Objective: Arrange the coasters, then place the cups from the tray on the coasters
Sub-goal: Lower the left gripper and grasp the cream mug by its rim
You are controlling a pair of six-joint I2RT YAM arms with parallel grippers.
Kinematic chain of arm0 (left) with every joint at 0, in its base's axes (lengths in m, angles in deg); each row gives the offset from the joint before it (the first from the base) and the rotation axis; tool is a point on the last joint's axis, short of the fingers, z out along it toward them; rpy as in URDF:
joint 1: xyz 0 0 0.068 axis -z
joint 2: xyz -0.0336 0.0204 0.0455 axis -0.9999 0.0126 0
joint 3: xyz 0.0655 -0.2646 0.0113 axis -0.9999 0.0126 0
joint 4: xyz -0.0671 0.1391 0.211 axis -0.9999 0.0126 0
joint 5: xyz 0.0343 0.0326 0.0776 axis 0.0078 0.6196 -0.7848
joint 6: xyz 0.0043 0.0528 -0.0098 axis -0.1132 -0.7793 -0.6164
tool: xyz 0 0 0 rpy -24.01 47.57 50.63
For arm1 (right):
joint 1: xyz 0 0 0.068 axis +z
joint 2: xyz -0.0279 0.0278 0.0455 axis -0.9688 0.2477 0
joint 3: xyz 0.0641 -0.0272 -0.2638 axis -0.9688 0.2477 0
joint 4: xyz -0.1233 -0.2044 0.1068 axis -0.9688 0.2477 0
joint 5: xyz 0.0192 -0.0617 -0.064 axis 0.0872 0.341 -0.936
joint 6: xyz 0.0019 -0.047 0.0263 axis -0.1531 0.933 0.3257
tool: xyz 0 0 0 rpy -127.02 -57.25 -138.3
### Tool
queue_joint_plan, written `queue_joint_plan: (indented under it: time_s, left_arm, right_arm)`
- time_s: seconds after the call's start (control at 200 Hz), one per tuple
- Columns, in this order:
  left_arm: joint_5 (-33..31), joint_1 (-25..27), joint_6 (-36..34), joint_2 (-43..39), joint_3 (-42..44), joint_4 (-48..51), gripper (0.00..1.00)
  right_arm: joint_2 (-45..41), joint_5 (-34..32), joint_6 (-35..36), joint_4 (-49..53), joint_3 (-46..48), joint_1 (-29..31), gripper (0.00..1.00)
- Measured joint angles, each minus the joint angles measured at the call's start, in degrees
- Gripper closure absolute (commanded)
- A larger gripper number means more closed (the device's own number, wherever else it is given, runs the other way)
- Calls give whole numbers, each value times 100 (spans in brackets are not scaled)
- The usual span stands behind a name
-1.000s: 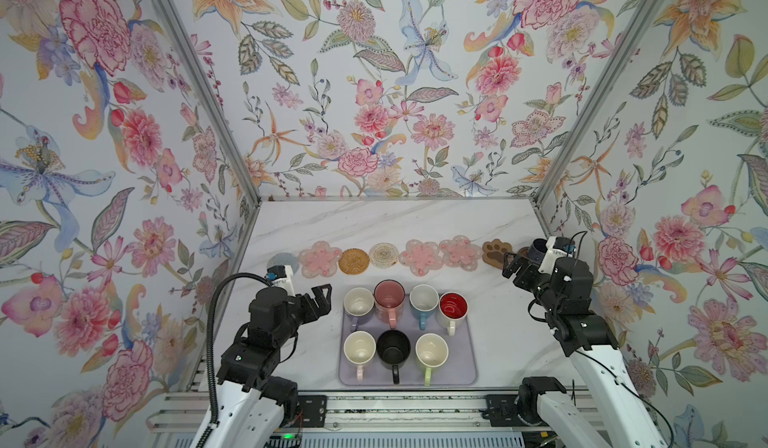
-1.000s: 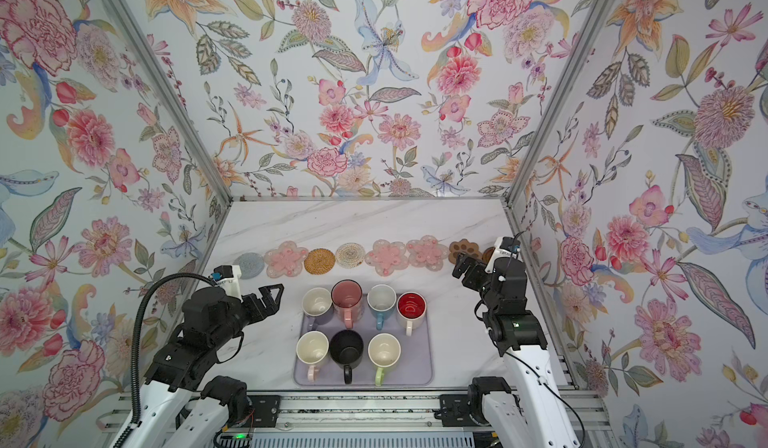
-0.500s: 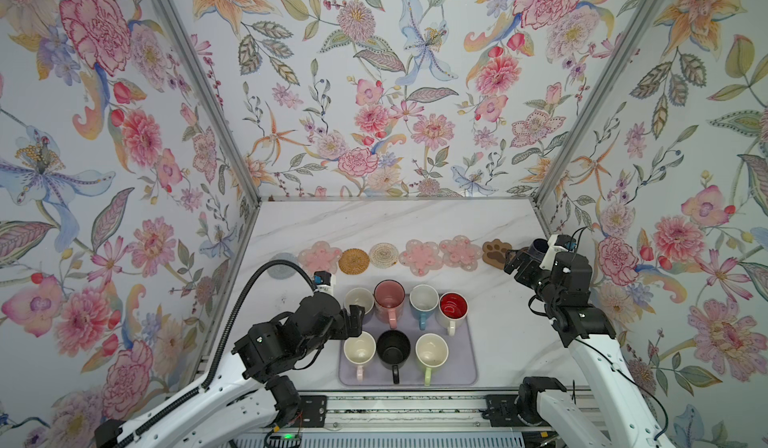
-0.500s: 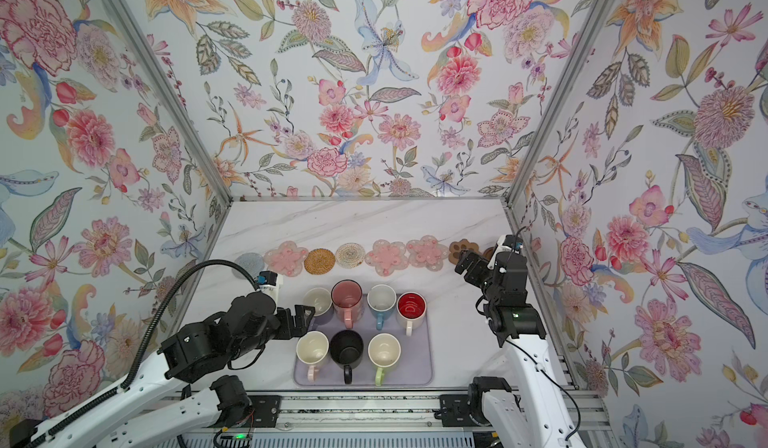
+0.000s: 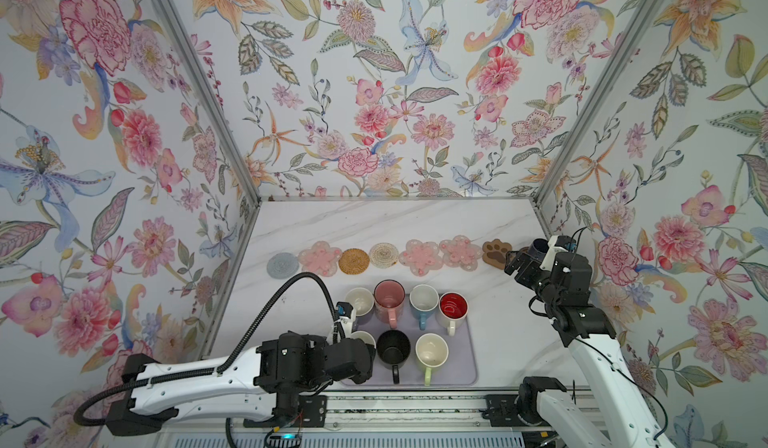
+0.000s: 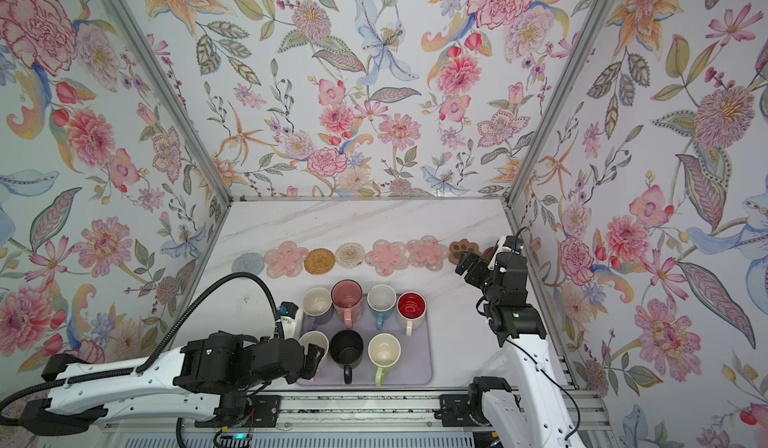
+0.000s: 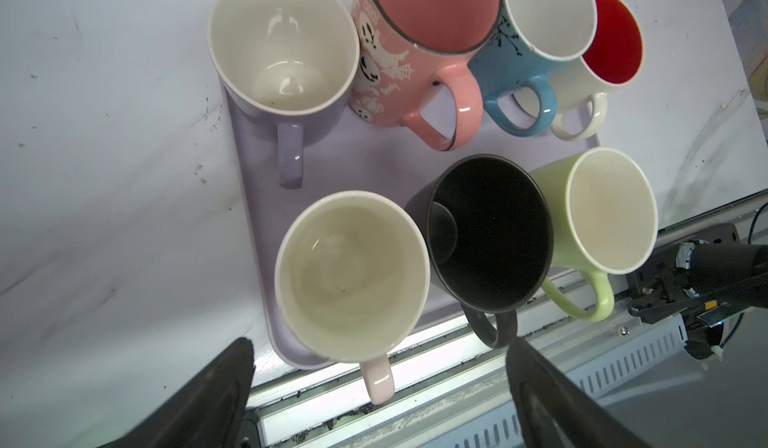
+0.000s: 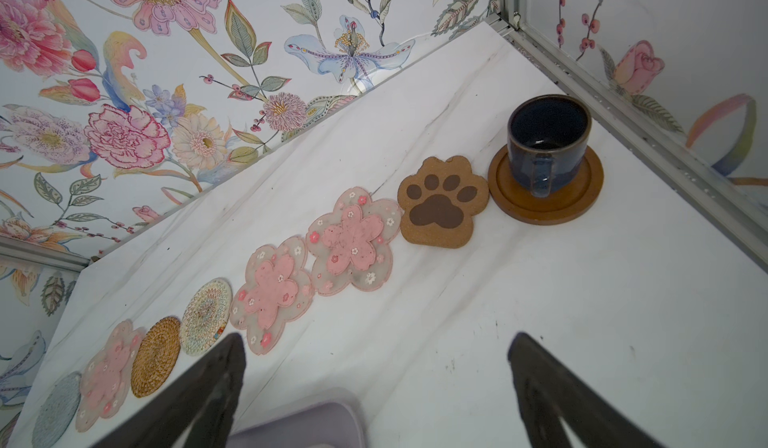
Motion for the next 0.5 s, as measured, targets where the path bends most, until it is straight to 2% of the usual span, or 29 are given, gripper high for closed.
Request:
queue_joint_plan:
  time_s: [0.165, 0.5]
  left_arm:
    - [39, 337, 400, 118, 129, 70, 4]
    - [221, 389, 623, 385, 743, -273, 7]
  right_arm:
    - [0, 0, -39, 0, 0, 0, 1]
    - [-2, 17, -83, 0, 0, 0, 1]
